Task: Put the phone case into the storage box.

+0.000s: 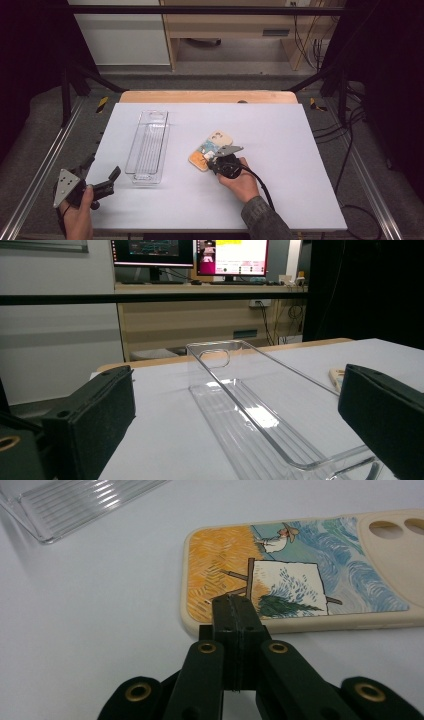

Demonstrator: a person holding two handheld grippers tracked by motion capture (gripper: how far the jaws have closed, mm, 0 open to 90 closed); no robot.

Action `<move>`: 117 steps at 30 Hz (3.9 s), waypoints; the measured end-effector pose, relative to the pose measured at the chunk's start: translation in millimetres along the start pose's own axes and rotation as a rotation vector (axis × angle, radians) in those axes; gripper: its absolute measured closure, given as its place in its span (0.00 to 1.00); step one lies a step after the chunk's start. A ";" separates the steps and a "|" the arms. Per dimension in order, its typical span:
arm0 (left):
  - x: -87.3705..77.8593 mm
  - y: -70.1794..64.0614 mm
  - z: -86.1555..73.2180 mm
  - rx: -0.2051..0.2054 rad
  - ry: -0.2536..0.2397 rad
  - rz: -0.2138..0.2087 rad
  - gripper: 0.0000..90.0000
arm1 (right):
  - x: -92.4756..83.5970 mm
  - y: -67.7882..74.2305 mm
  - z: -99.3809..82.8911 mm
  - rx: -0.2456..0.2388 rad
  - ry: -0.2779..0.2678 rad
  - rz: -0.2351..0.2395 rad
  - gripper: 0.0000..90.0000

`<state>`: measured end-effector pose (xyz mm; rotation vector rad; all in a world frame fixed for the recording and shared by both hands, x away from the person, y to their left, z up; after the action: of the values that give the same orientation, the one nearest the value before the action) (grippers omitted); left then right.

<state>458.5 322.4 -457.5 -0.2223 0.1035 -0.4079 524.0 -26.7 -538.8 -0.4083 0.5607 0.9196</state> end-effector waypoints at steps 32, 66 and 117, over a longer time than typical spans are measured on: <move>0.0 -0.1 -1.6 -0.009 0.002 0.015 0.02 | -7.8 -3.5 10.4 -0.009 -0.075 -0.048 1.00; -5.8 9.8 3.3 -0.012 -0.016 0.046 0.02 | -59.1 -43.8 34.7 0.051 -0.203 -0.139 0.63; -7.3 4.5 9.7 0.021 0.020 0.053 0.02 | -167.0 -78.4 -56.0 0.112 -0.348 -0.425 0.09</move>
<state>454.9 331.3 -448.7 -0.1949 0.1244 -0.3579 493.3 -205.4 -473.1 -0.2435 0.1913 0.5291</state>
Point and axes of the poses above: each handheld gripper's, and its own axes: x roughly forward along the jaws, z roughly out of its top, y roughly to its left, the point moved 7 cm from there along x, roughly forward along the jaws, and after that the axes turned 15 degrees about -x, right-handed, at the moved point
